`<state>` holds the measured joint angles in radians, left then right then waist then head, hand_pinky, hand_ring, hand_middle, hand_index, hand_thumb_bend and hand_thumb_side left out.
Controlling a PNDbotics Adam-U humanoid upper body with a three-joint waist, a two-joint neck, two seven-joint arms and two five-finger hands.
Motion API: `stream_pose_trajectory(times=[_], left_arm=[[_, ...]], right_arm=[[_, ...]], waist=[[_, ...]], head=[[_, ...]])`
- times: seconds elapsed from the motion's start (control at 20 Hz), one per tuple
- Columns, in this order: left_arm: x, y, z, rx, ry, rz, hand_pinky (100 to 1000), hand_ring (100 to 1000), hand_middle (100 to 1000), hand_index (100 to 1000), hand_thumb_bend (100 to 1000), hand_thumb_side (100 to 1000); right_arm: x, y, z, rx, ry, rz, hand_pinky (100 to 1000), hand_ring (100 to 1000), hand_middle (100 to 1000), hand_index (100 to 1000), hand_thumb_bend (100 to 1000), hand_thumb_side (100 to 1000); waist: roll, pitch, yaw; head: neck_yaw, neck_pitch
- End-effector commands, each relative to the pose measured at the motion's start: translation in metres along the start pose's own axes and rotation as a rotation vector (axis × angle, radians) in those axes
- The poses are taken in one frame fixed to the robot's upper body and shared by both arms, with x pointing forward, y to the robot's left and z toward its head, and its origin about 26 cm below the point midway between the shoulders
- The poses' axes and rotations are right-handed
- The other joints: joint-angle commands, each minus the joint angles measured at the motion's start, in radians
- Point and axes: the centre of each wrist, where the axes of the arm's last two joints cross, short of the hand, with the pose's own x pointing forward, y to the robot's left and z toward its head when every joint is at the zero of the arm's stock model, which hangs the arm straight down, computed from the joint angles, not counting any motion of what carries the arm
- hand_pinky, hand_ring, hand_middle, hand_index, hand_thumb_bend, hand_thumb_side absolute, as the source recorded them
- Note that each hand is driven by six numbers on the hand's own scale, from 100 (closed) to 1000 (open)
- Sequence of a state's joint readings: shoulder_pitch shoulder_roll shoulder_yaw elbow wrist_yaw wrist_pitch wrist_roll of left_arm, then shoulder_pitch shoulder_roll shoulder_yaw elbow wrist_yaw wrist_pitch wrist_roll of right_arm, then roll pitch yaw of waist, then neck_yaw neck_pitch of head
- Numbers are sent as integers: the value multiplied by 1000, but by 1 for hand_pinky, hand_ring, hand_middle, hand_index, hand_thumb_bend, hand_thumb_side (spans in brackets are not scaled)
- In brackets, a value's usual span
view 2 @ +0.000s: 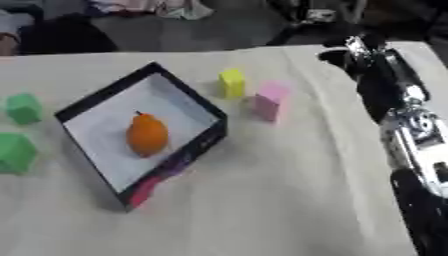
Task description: Pick up objects on the table and place them in the box.
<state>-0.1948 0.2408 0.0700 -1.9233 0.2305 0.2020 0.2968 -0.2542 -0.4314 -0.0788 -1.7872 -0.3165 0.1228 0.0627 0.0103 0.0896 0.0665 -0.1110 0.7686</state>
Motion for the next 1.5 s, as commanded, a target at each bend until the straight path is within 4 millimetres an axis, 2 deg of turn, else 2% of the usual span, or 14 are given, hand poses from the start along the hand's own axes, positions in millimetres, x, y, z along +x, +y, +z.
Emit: stream_pose_trajectory(times=[0.05, 0.35, 0.65, 1.0, 1.3, 1.5], left_arm=[[8, 7, -2, -25, -27, -42, 830, 742, 772, 824, 212, 821], [14, 18, -1, -43, -48, -114, 833, 753, 790, 837, 198, 827], [26, 22, -4, -44, -98, -149, 832, 754, 791, 837, 195, 829], [39, 20, -8, -46, -149, -158, 832, 755, 791, 837, 193, 832], [44, 23, -10, -47, -177, -185, 833, 758, 795, 837, 188, 831], [48, 30, -11, -52, -198, -242, 834, 764, 804, 840, 178, 821]], right_arm=[[11, -8, -2, 17, -18, 63, 908, 726, 707, 832, 100, 626], [19, -18, -1, 24, -27, 142, 911, 741, 725, 843, 100, 629], [29, -30, 0, 20, -44, 230, 911, 747, 733, 849, 100, 644], [40, -39, 0, 4, -72, 295, 910, 749, 736, 851, 100, 635], [51, -48, 0, 13, -92, 391, 909, 756, 743, 857, 100, 608], [62, -59, 0, 41, -102, 502, 909, 771, 757, 865, 100, 562]], waist=[[11, -26, 3], [20, 3, 9], [13, 63, 12], [1, 120, 14], [-6, 151, 16], [-10, 157, 16]], head=[[7, 1], [40, 1], [54, 1], [58, 1], [50, 1], [45, 1]])
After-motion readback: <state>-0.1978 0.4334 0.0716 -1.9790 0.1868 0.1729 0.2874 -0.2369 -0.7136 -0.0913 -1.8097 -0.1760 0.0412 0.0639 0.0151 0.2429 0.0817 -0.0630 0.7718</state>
